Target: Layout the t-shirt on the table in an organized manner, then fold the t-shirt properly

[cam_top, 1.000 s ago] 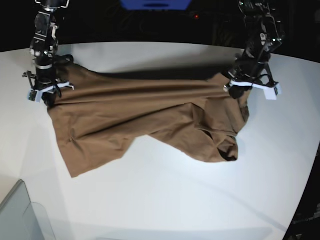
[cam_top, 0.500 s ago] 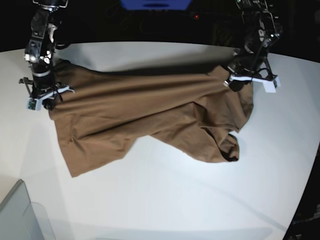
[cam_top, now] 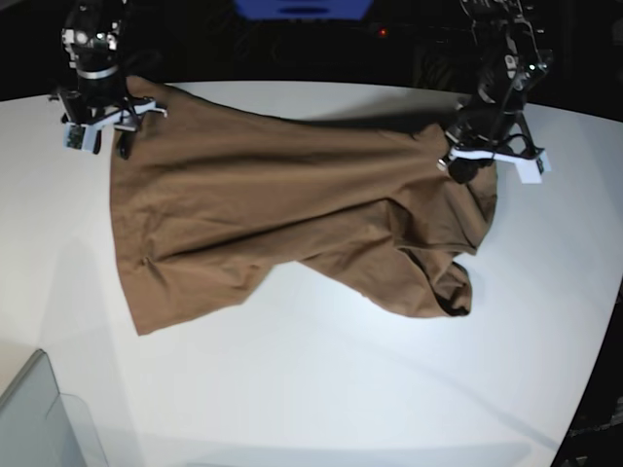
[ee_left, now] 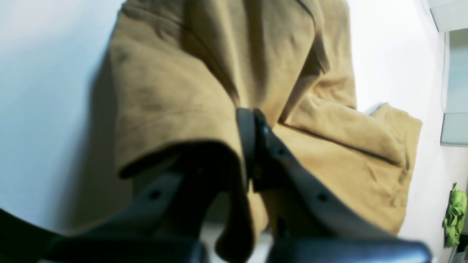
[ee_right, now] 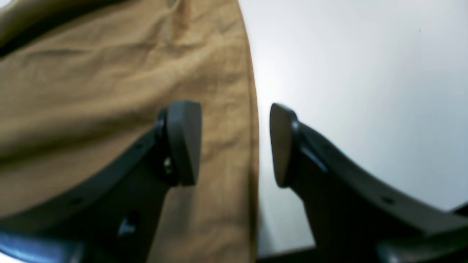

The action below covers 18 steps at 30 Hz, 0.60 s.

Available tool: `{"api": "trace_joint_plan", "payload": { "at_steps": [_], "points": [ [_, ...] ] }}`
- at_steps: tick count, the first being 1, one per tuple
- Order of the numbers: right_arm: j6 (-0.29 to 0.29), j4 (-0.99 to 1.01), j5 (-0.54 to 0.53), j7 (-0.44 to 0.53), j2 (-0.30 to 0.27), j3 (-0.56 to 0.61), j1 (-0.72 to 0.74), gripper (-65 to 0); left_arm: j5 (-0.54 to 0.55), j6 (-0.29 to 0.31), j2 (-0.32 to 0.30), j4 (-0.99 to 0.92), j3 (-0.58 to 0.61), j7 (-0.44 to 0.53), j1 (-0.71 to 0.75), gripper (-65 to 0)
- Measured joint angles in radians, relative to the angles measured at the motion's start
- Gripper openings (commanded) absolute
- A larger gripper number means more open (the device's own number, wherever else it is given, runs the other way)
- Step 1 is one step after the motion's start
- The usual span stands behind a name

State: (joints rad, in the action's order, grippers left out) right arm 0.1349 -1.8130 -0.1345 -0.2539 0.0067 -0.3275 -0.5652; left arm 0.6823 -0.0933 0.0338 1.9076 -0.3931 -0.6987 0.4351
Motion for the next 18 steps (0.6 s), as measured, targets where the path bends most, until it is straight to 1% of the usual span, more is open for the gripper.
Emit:
{"api": "trace_joint_plan", "payload": {
  "at_steps": [3,8,9,14,16,18],
  "points": [
    [0.0,0.013,-0.001,-0.009,0.022,0.0,-0.037,-33.9,0.0,0.0,0.0,0.0,0.0,0.0,0.0,-65.0],
    [0.001,0.098,0.001,0.003,0.036,0.001,-0.034,-34.0,0.0,0.0,0.0,0.0,-0.003,0.0,0.0,-65.0],
    [0.0,0.108,-0.001,0.026,0.038,0.002,-0.037,-34.0,0.0,0.0,0.0,0.0,-0.003,0.0,0.0,-65.0],
    [-0.001,0.119,0.001,0.037,0.037,0.013,-0.042,-34.6,0.0,0.0,0.0,0.0,-0.004,0.0,0.0,-65.0],
    [-0.007,0.117,0.001,0.056,0.029,0.052,-0.055,-38.1,0.0,0.0,0.0,0.0,-0.004,0.0,0.0,-65.0],
    [-0.008,0.116,0.001,0.057,0.029,0.077,-0.056,-44.9,0.0,0.0,0.0,0.0,-0.004,0.0,-0.002,-65.0]
  ]
}}
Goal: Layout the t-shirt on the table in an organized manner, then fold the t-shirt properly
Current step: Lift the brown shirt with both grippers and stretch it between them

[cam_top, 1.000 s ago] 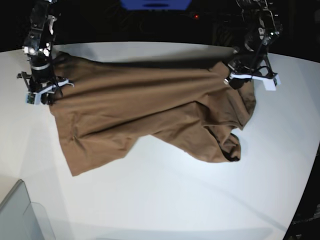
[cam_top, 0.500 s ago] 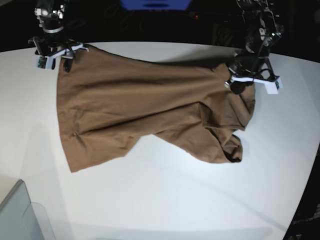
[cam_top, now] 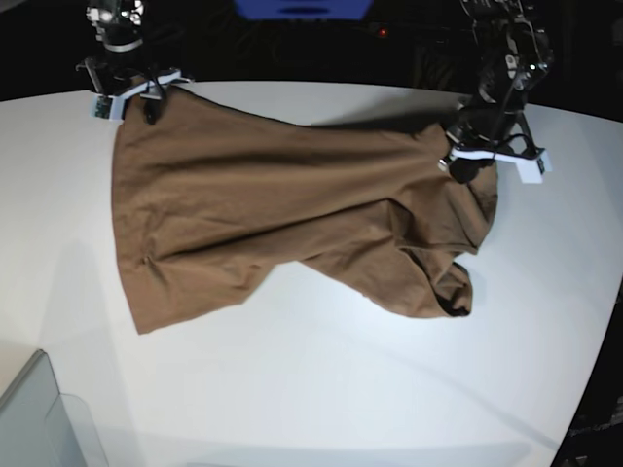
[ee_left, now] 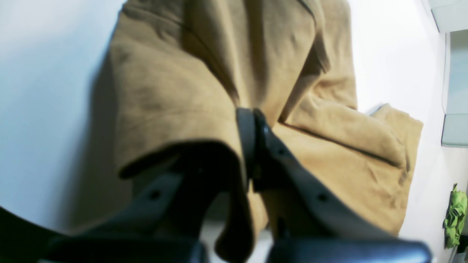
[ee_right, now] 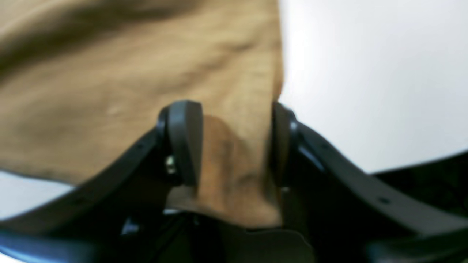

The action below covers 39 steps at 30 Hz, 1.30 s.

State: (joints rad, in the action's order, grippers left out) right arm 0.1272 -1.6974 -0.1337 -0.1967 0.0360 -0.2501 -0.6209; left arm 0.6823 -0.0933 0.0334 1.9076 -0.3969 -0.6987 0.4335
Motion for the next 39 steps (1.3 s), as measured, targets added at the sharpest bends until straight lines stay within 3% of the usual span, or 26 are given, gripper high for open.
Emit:
{"api": "trace_joint_plan", "payload": {
  "at_steps": [4,11,14,17,21,26,35,39],
  "points": [
    [0.0,0.0,-0.001,0.0,-0.002,0.037,0.003,-65.0,-0.007,0.0,-0.006,-0.001,-0.001,0.01,-0.008,-65.0],
    [0.013,-0.054,0.0,-0.055,0.001,0.048,0.008,-65.0,0.001,0.0,-0.06,0.0,0.008,0.176,-0.011,-65.0],
    [0.1,-0.168,0.001,0.012,0.003,0.043,0.003,-65.0,-0.004,-0.001,-0.095,0.021,0.011,0.193,-0.045,-65.0],
    [0.14,-0.28,0.0,0.045,0.008,0.045,0.019,-65.0,-0.001,-0.001,-0.139,0.056,0.006,0.239,-0.091,-65.0],
    [0.148,-0.316,-0.05,0.047,0.047,0.044,0.083,-65.0,0.005,-0.001,-0.197,0.089,0.01,0.278,-0.137,-65.0],
    [0.153,-0.317,-0.137,0.051,0.044,0.044,0.183,-65.0,0.0,0.002,-0.248,0.087,0.012,0.328,-0.22,-65.0],
    [0.153,-0.316,-0.143,0.039,0.047,0.05,0.429,-65.0,0.011,0.002,-0.406,0.08,0.027,0.322,-0.408,-65.0],
    [0.148,-0.319,-0.143,0.051,0.087,0.077,0.505,-65.0,0.011,0.01,-0.45,0.09,0.04,0.326,-0.534,-65.0]
  ]
}}
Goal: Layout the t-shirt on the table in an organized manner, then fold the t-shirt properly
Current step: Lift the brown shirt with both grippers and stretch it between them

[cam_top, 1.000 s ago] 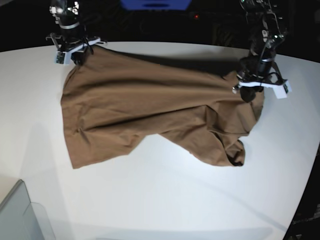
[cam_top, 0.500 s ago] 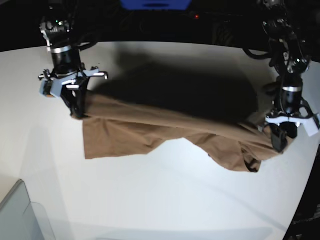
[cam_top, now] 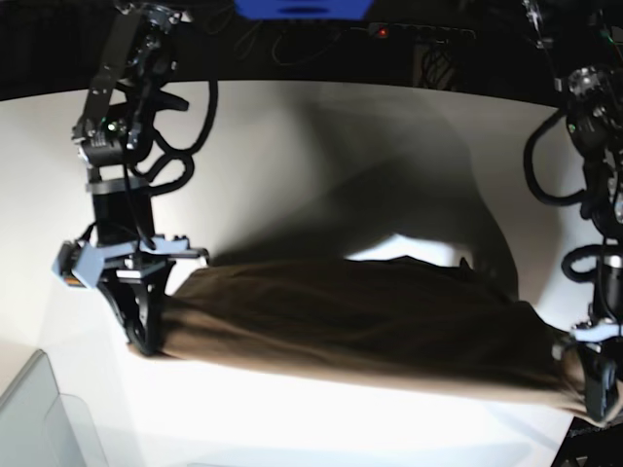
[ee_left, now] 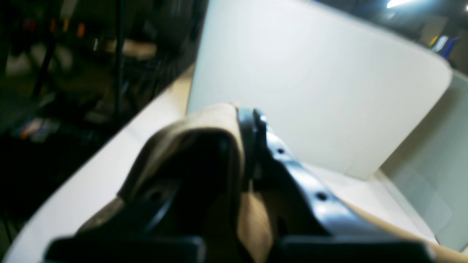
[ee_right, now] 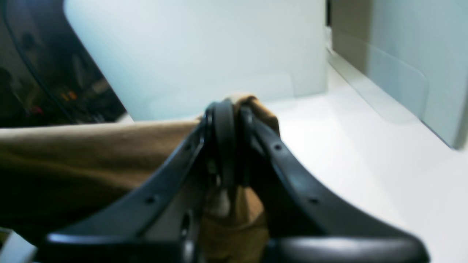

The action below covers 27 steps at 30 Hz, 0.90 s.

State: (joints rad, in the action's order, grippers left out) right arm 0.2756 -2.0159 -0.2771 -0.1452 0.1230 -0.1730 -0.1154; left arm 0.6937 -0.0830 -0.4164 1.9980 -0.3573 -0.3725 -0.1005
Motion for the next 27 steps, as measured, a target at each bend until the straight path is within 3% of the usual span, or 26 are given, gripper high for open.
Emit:
{"api": "trace_joint_plan", "payload": {
  "at_steps": [6,11,17,23,27],
  "points": [
    [0.005,-0.006,0.0,0.004,0.007,0.002,0.069,-65.0,-0.002,-0.003,-0.049,0.01,-0.008,0.005,-0.101,-65.0],
    [0.0,-0.007,-0.001,0.164,0.024,-0.007,0.101,-65.0,0.0,0.0,-0.072,0.014,-0.011,0.005,-0.136,-65.0],
    [-0.06,-0.006,-0.001,0.213,0.026,0.002,0.095,-65.0,0.0,0.001,-0.071,0.016,-0.062,0.004,-0.138,-65.0],
    [-0.063,-0.005,-0.001,0.22,0.024,0.002,0.067,-65.0,0.0,0.002,-0.063,0.015,-0.061,-0.003,-0.051,-65.0],
    [-0.064,0.008,-0.001,0.224,0.024,0.0,0.069,-65.0,-0.008,0.001,0.0,0.008,-0.065,-0.01,0.027,-65.0]
  ]
}}
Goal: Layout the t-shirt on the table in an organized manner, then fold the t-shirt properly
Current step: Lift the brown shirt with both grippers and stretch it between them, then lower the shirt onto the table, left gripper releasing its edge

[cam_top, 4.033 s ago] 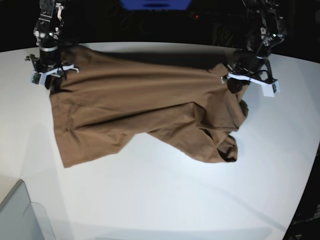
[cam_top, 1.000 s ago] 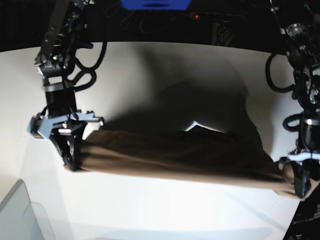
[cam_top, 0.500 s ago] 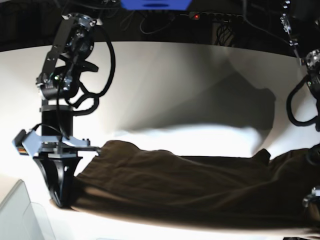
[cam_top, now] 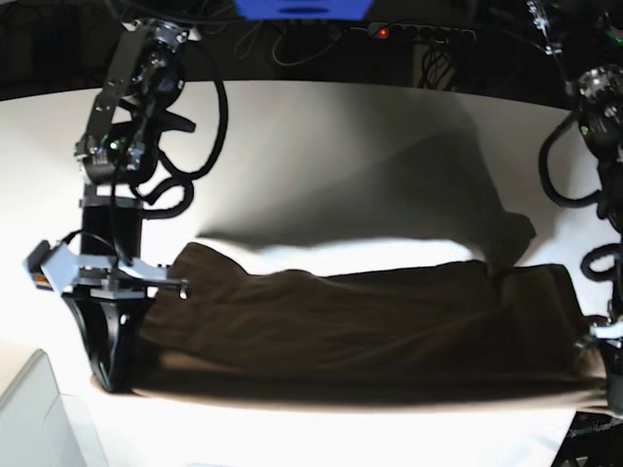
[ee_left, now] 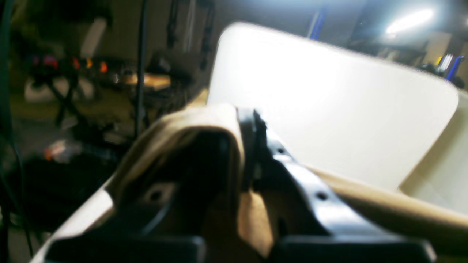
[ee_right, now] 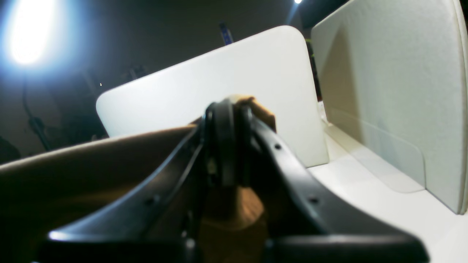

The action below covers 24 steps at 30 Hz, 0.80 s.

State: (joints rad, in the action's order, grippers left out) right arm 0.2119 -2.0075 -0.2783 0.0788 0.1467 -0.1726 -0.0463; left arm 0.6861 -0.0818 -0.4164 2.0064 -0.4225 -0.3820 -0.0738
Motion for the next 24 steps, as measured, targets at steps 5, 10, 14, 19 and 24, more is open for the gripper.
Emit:
{"api": "trace_joint_plan", "payload": {
  "at_steps": [5,10,14,19,24],
  "points": [
    [-0.003,0.109,0.002,-0.093,-0.024,-0.006,0.079,-64.9,-0.003,-0.004,0.012,-0.066,0.035,0.008,-0.034,-65.0],
    [-0.005,0.275,-0.001,-0.158,-0.094,-0.006,0.233,-64.9,-0.027,0.0,0.011,-0.316,0.198,0.024,-0.222,-65.0],
    [-0.018,0.539,0.005,-0.18,-0.136,-0.008,0.369,-64.9,-0.102,-0.003,0.047,-0.631,0.368,0.008,-0.406,-65.0],
    [-0.004,0.854,0.0,-0.166,-0.193,0.003,0.536,-64.9,-0.214,-0.002,0.155,-0.981,0.402,0.015,-0.591,-64.4],
    [-0.013,1.159,0.003,-0.182,-0.254,0.002,0.667,-62.5,-0.347,0.003,0.212,-1.258,0.396,0.026,-0.754,-47.6]
  ]
}}
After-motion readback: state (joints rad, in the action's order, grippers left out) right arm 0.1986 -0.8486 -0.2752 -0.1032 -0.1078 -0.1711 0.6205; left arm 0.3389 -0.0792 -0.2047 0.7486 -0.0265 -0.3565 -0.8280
